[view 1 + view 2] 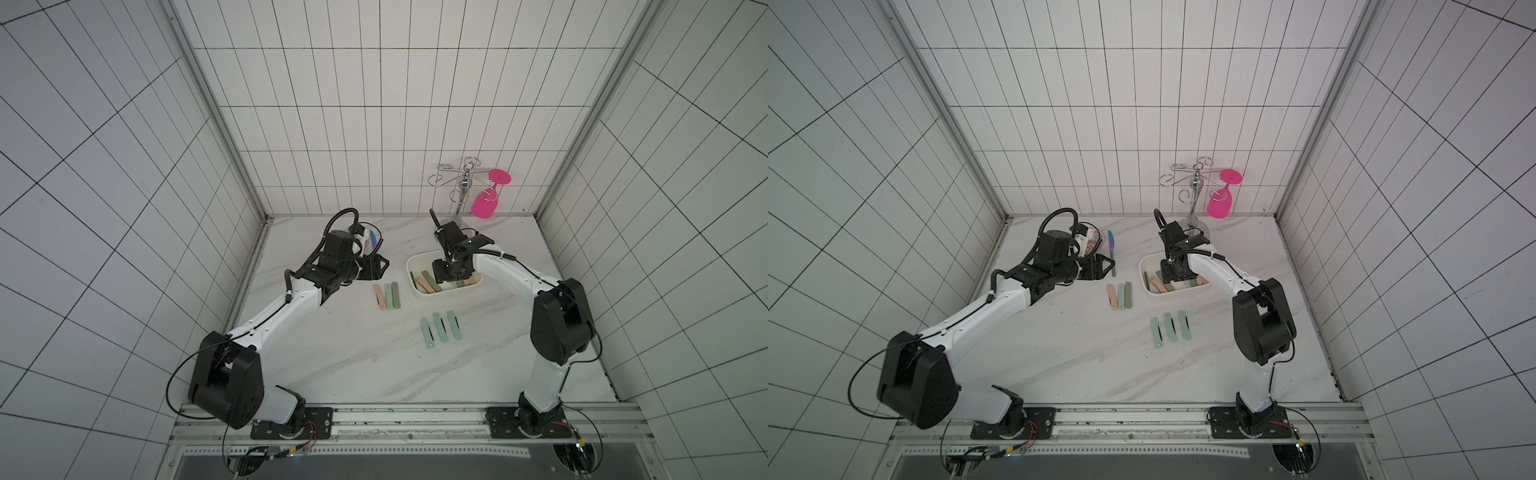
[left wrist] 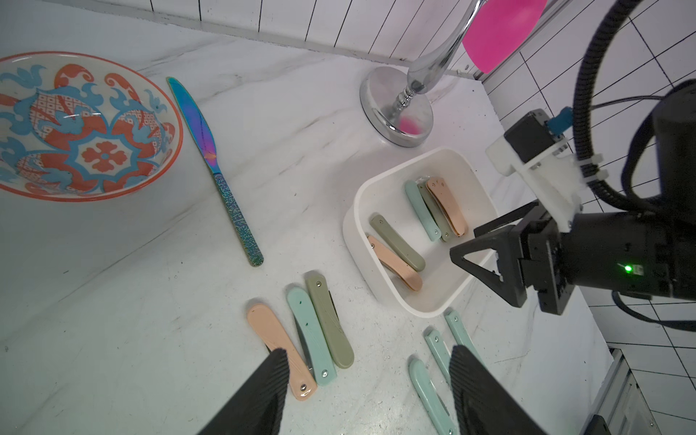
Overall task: Take the fruit knife out of the storage box
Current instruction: Pick up the fruit knife from the storage box.
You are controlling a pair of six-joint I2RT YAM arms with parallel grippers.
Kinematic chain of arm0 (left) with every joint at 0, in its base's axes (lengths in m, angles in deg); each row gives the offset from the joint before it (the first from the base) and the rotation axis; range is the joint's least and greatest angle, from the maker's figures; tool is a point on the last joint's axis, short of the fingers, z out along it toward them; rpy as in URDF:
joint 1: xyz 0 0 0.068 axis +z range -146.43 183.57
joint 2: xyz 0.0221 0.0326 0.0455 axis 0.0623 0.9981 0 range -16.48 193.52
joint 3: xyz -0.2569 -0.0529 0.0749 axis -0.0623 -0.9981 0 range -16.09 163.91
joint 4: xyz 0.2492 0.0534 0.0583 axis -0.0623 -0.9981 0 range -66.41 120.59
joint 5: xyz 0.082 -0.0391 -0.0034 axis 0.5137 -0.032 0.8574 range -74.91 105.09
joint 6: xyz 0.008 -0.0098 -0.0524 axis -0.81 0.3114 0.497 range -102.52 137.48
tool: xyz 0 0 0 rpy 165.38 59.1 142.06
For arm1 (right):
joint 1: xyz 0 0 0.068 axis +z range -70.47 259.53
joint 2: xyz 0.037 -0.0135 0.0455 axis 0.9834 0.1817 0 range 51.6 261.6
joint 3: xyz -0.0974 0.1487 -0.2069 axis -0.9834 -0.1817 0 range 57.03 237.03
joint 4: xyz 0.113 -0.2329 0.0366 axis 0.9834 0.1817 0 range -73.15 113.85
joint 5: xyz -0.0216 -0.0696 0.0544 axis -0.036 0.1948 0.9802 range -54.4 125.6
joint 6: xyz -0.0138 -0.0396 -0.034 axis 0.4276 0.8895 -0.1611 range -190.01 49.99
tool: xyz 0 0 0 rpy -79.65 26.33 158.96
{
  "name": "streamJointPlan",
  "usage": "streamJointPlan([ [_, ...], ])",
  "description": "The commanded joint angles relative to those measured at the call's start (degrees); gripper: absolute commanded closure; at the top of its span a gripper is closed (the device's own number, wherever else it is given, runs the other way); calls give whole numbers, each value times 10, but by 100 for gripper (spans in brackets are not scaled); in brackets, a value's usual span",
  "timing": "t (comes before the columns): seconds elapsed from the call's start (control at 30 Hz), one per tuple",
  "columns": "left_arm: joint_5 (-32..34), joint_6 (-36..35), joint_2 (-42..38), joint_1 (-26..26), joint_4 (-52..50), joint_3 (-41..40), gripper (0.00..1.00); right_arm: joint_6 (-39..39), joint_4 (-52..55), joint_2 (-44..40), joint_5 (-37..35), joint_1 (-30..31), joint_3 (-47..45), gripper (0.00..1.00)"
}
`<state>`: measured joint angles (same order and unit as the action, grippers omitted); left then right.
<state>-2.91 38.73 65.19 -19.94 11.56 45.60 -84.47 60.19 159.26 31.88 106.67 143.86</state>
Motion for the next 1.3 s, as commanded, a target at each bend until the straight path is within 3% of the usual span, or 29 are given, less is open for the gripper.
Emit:
streamJointPlan([
  [0.0,7,7,12,3,21,15,29,31,-4,40,18,-12,40,41],
  [0.37,-11,8,18,12,15,7,30,37,-54,142,49,-18,93,38],
  [0.73,-22,5,11,31,14,-4,30,37,-59,173,54,-17,83,41],
  [1.07,-33,1,25,36,16,5,31,26,-73,155,75,-14,28,58],
  [1.27,-41,3,32,37,20,9,31,22,-80,145,85,-13,17,80],
])
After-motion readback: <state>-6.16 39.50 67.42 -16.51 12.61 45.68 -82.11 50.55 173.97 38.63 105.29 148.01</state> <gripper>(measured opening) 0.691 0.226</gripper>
